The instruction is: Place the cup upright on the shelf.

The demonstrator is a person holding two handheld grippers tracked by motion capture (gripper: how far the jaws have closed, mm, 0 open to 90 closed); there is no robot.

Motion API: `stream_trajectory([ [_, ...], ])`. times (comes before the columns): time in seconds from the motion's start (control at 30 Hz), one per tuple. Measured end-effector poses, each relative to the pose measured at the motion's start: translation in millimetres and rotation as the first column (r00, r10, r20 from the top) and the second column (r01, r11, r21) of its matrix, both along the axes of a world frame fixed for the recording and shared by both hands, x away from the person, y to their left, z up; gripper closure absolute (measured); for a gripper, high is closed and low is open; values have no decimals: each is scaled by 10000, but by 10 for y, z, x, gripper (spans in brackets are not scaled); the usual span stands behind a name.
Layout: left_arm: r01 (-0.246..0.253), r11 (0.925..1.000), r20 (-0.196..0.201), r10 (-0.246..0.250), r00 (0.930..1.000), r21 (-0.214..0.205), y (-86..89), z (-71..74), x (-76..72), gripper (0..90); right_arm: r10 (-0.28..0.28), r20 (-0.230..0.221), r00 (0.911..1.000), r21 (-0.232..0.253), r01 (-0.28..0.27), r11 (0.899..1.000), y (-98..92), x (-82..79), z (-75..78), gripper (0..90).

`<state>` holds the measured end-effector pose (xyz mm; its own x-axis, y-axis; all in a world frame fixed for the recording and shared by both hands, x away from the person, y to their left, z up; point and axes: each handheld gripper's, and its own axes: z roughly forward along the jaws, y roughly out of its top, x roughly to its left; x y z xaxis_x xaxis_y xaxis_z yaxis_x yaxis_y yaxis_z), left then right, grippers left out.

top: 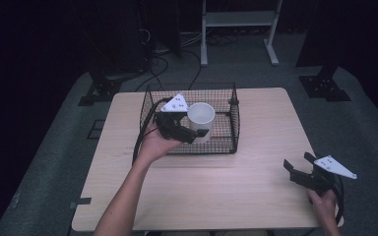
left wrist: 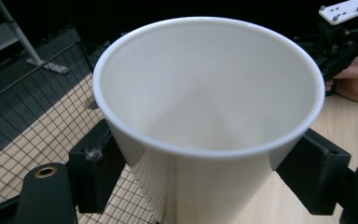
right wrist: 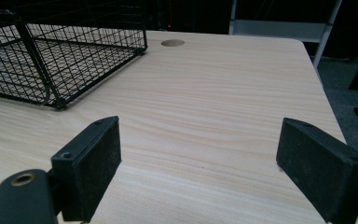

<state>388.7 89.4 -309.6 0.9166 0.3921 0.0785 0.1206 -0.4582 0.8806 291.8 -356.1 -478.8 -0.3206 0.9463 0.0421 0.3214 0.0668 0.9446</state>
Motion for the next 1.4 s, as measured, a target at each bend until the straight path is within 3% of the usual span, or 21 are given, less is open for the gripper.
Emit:
stream_trajectory([
  [1.4, -62, 9972, -533, 101, 9985, 741, -22, 105, 596, 213, -11, -40, 10000, 48, 11, 10000, -2, 1, 0, 130],
])
